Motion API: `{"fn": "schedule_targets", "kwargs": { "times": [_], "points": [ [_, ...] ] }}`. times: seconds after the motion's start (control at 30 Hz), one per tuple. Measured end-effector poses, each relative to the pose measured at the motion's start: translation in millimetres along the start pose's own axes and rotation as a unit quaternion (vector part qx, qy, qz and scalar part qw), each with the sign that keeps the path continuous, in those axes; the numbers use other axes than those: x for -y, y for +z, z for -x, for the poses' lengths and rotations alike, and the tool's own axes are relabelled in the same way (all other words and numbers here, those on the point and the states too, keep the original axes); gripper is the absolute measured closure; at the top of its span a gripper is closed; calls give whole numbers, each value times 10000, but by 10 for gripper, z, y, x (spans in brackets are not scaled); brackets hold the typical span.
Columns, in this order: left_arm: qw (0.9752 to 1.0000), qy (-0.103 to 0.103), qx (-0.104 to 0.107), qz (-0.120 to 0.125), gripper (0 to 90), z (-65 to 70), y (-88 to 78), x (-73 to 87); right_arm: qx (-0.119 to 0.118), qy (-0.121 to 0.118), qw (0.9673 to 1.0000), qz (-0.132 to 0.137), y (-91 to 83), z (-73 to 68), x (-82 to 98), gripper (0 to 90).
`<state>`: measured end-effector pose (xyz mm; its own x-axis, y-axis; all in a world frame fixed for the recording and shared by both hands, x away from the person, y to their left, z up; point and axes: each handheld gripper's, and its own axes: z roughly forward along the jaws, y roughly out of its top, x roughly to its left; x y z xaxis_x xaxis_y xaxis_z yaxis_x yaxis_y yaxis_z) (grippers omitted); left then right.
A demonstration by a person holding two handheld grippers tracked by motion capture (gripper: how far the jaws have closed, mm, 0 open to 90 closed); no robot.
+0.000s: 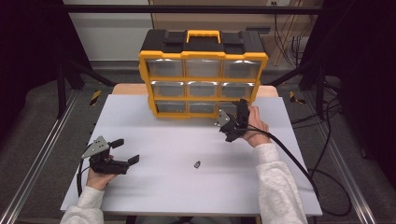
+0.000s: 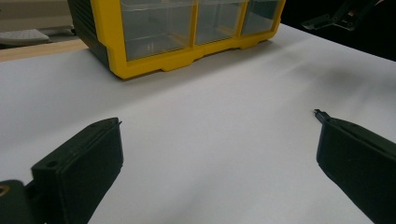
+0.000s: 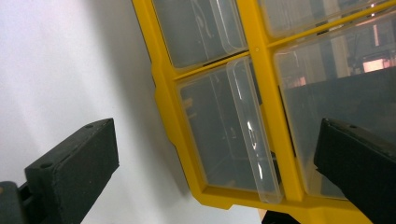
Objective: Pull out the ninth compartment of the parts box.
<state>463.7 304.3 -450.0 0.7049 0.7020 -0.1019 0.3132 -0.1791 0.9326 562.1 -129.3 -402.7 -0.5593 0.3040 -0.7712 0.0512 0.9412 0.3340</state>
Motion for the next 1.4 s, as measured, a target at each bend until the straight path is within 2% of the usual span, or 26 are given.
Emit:
{"fn": "schedule_targets", "kwargs": {
  "times": [0.27,0.57,0.83,0.97,1.03,1.4],
  "points": [
    [10000,4,-11,6,0,-4,-3,0,92,-101,9998,-112,89,-36,0,2],
    [10000,5,-19,3,0,-6,-2,1,236,-328,9989,-239,212,-61,21,3],
    [10000,13,-28,-10,0,-3,1,3,330,-328,9984,-331,304,-91,31,4],
    [10000,10,-25,-8,0,-8,-1,4,340,-417,9978,-392,366,-100,43,5],
    [10000,12,-23,-11,0,-7,1,4,356,-367,9978,-421,377,-110,45,5],
    [10000,18,-33,-29,0,-8,8,8,453,-524,9965,-471,472,-114,73,12]
  ]
}}
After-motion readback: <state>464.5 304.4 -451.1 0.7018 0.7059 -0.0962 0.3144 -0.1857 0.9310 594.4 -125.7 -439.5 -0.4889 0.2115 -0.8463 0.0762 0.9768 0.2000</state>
